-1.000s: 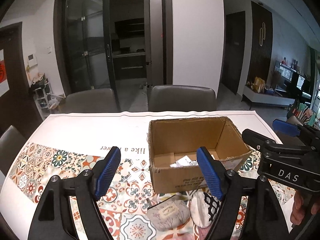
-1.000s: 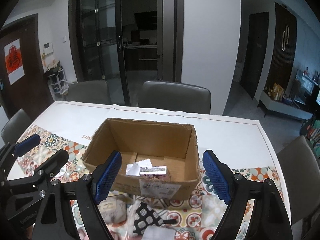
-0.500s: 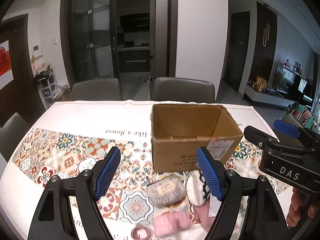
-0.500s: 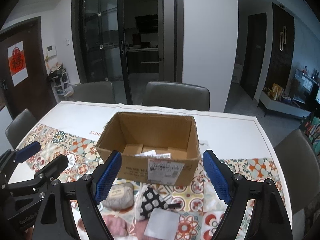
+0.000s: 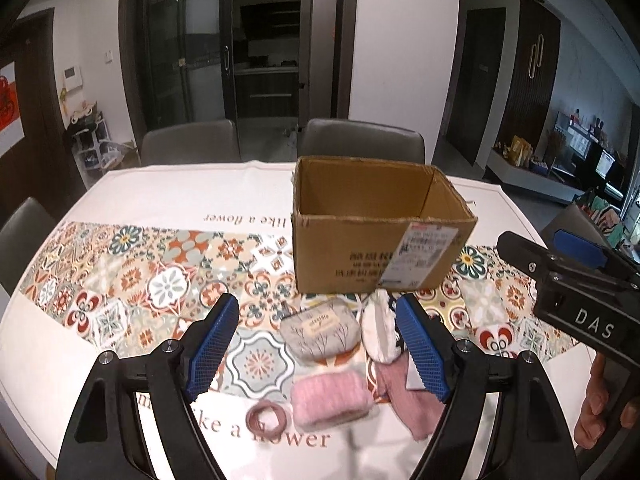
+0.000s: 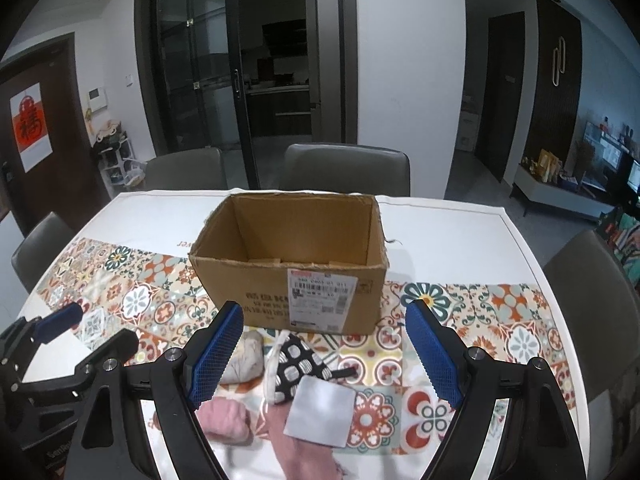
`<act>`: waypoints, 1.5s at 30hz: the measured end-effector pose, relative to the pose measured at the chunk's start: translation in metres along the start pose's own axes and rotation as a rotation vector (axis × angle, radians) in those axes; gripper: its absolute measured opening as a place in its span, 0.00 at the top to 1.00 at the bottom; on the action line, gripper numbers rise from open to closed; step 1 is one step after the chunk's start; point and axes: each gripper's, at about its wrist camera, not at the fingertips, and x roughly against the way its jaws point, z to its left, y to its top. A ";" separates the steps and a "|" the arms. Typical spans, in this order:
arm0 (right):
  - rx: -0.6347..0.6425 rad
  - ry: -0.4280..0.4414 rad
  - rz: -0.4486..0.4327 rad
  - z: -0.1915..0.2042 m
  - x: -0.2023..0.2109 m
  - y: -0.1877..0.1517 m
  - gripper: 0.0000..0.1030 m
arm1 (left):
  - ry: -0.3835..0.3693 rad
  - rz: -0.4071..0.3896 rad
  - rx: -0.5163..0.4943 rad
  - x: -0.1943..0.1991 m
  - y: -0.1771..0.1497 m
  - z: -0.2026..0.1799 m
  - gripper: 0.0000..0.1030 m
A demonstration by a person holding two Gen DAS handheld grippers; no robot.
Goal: Organize soft objects
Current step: 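Lower left tool to pink fuzzy band while right tool lowers to white square cloth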
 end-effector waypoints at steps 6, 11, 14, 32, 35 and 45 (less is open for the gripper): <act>-0.002 -0.004 0.013 -0.002 0.002 -0.012 0.18 | 0.004 0.032 0.009 -0.002 -0.017 -0.002 0.21; -0.004 -0.003 0.031 -0.003 0.002 -0.027 0.18 | -0.004 0.063 0.031 -0.005 -0.033 -0.002 0.21; -0.017 0.009 0.053 -0.005 0.000 -0.035 0.18 | -0.015 0.086 0.049 -0.007 -0.041 -0.003 0.21; -0.028 0.041 0.216 -0.008 -0.027 -0.083 0.18 | -0.019 0.212 0.038 -0.034 -0.078 -0.009 0.19; -0.033 0.044 0.245 -0.009 -0.034 -0.090 0.18 | -0.026 0.237 0.042 -0.042 -0.081 -0.010 0.19; -0.050 0.055 0.331 -0.017 -0.059 -0.106 0.18 | -0.009 0.287 0.026 -0.066 -0.090 -0.014 0.18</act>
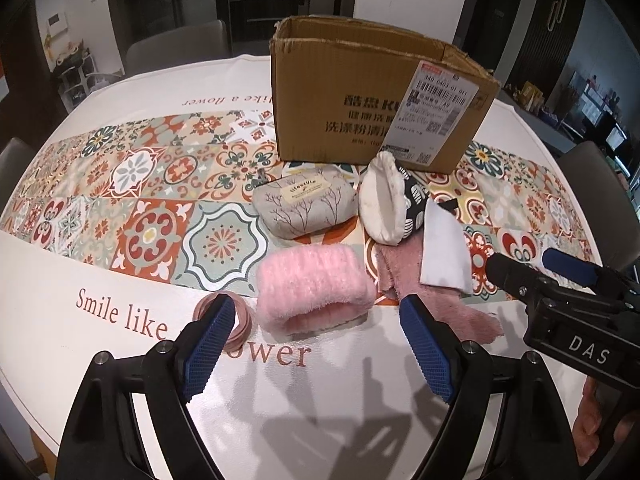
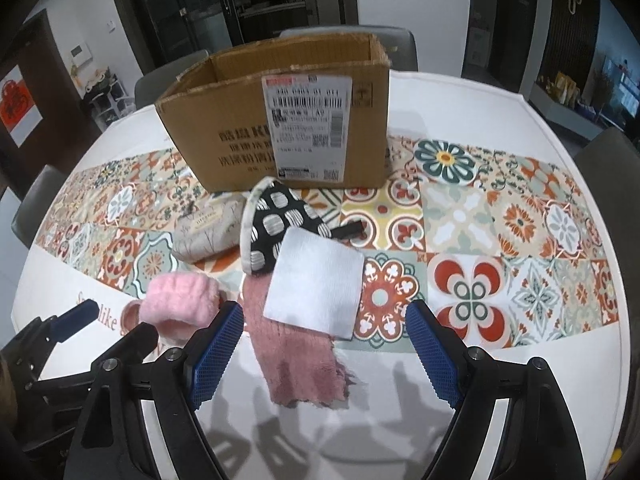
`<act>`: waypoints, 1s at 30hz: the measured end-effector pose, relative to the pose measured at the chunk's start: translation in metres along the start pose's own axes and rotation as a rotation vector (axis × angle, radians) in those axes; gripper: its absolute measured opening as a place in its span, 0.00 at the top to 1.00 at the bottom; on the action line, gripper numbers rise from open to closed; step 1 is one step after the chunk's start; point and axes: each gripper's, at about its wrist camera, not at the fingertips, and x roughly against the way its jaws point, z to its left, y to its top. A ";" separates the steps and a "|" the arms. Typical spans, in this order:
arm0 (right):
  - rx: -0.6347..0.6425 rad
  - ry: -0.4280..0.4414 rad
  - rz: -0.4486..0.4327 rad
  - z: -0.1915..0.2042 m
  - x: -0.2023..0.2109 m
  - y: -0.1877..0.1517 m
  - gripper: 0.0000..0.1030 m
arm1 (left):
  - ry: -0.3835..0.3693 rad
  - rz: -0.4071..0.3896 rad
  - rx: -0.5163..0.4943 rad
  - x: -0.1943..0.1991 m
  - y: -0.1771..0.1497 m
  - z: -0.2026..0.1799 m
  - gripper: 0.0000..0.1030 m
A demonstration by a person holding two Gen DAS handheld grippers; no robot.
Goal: Organize soft objects
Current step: 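Lower left tool to pink fuzzy band while right tool lowers to white square cloth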
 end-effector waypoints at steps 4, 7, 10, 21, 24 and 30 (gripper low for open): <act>-0.019 0.012 0.046 -0.005 -0.015 -0.002 0.18 | 0.007 0.015 0.002 -0.011 0.001 0.000 0.18; -0.031 0.018 0.073 -0.007 -0.026 -0.002 0.18 | 0.011 0.023 0.003 -0.018 0.004 0.000 0.18; -0.039 0.029 0.095 -0.008 -0.036 -0.002 0.18 | 0.013 0.034 0.003 -0.025 0.005 0.001 0.18; -0.072 0.048 0.153 -0.015 -0.066 -0.002 0.19 | 0.024 0.087 0.002 -0.054 0.008 0.001 0.18; -0.078 0.050 0.163 -0.015 -0.073 -0.002 0.19 | 0.026 0.097 0.001 -0.060 0.008 0.001 0.18; -0.080 0.061 0.182 -0.015 -0.085 -0.002 0.25 | 0.009 0.120 0.006 -0.069 0.009 0.001 0.18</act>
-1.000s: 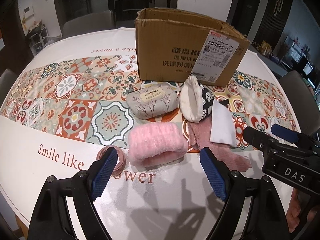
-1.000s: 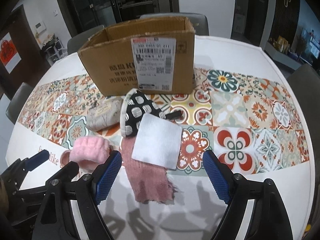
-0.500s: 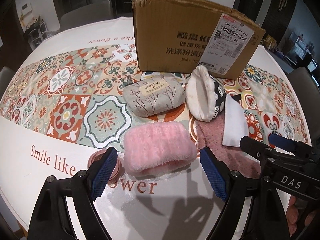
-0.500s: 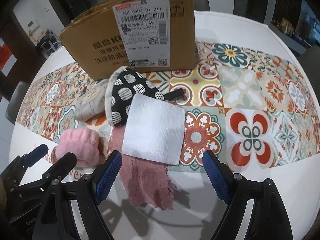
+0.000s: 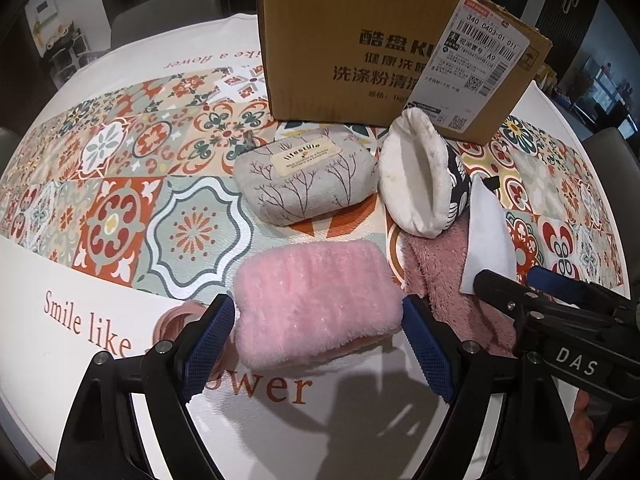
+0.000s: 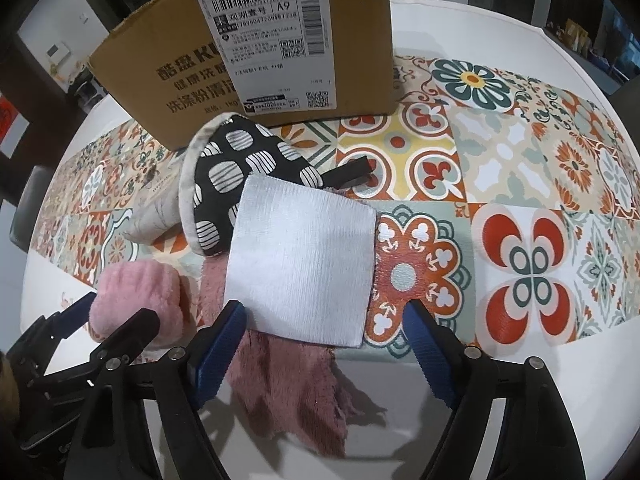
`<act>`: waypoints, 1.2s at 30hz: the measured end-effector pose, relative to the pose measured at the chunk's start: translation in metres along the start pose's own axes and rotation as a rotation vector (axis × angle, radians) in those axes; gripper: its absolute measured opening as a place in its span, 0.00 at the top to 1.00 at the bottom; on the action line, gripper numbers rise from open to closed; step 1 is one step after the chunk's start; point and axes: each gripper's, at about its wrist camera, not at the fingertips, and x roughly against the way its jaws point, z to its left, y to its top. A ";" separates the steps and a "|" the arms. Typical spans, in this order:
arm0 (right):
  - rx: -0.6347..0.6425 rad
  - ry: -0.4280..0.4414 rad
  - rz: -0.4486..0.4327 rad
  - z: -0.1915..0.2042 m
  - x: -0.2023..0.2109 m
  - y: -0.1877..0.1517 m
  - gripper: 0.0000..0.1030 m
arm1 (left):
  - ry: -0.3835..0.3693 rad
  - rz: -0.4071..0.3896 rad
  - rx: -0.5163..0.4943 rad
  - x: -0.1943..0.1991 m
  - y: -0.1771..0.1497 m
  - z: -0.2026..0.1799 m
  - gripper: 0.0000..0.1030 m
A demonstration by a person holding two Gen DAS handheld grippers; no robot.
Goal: Organize soft objects
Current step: 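Lower left tool to pink fuzzy band while right tool lowers to white square cloth, then close left tool on pink fuzzy band while right tool pinches white square cloth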
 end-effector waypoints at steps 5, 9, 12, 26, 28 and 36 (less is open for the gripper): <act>0.003 0.014 0.013 0.001 -0.005 -0.001 0.38 | -0.016 0.007 0.000 -0.004 0.000 -0.001 0.18; 0.007 0.023 0.008 0.002 -0.006 -0.003 0.54 | -0.024 0.002 -0.007 -0.003 -0.001 -0.003 0.23; 0.008 0.030 -0.002 0.003 -0.004 -0.003 0.63 | -0.030 -0.005 -0.011 -0.002 -0.002 -0.004 0.29; 0.017 0.067 -0.026 0.002 0.006 -0.007 0.91 | -0.032 -0.073 -0.047 0.013 -0.005 -0.009 0.78; 0.028 0.066 -0.036 0.005 0.009 -0.008 0.91 | -0.033 -0.087 -0.046 0.016 -0.006 -0.008 0.80; 0.028 0.076 -0.096 0.009 0.031 -0.008 0.92 | -0.068 -0.151 -0.050 0.036 -0.008 -0.007 0.81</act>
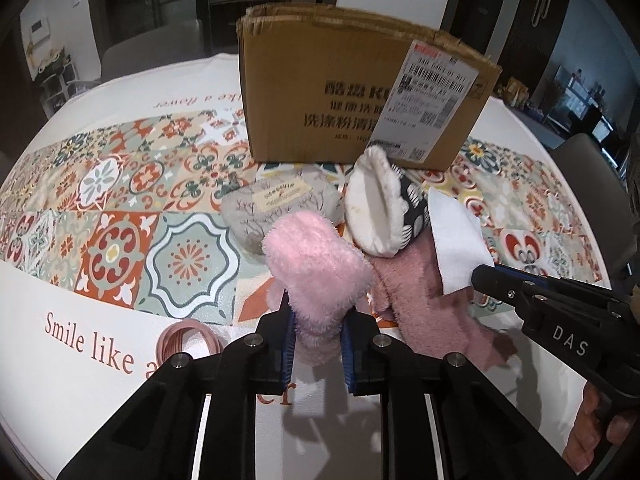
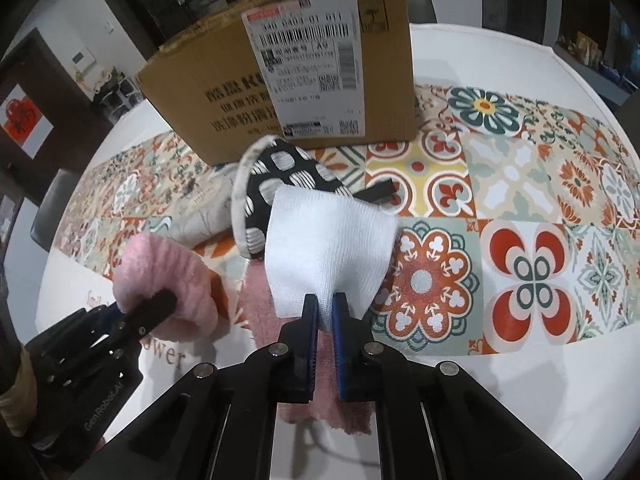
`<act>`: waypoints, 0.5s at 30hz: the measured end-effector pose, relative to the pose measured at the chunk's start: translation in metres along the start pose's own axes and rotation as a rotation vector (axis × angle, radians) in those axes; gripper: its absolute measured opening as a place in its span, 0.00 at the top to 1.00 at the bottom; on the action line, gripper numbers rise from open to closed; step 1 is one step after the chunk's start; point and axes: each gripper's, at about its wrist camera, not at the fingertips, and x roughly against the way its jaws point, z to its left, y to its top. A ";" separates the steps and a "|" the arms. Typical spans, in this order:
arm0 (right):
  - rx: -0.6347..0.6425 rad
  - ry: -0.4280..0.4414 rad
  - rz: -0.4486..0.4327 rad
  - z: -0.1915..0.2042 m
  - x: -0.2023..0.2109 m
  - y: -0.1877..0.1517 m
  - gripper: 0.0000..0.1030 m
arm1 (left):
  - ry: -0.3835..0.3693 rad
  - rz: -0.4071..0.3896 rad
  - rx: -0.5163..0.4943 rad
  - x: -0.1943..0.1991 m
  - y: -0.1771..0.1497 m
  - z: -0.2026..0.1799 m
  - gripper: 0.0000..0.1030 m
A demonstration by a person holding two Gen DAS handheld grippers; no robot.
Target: Organize soft objects
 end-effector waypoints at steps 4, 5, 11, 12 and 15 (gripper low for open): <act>0.000 0.007 -0.034 0.003 0.013 0.002 0.92 | -0.009 -0.044 -0.001 0.014 0.003 -0.001 0.81; -0.001 0.009 -0.039 0.004 0.015 0.003 0.92 | -0.010 -0.052 0.000 0.017 0.003 -0.001 0.81; -0.002 0.024 -0.079 0.012 0.033 0.006 0.92 | -0.015 -0.103 -0.009 0.035 0.009 -0.001 0.81; -0.001 0.025 -0.087 0.013 0.035 0.006 0.92 | -0.016 -0.113 -0.010 0.038 0.011 0.000 0.81; 0.005 0.028 -0.115 0.018 0.045 0.008 0.92 | -0.020 -0.150 -0.016 0.051 0.015 0.000 0.81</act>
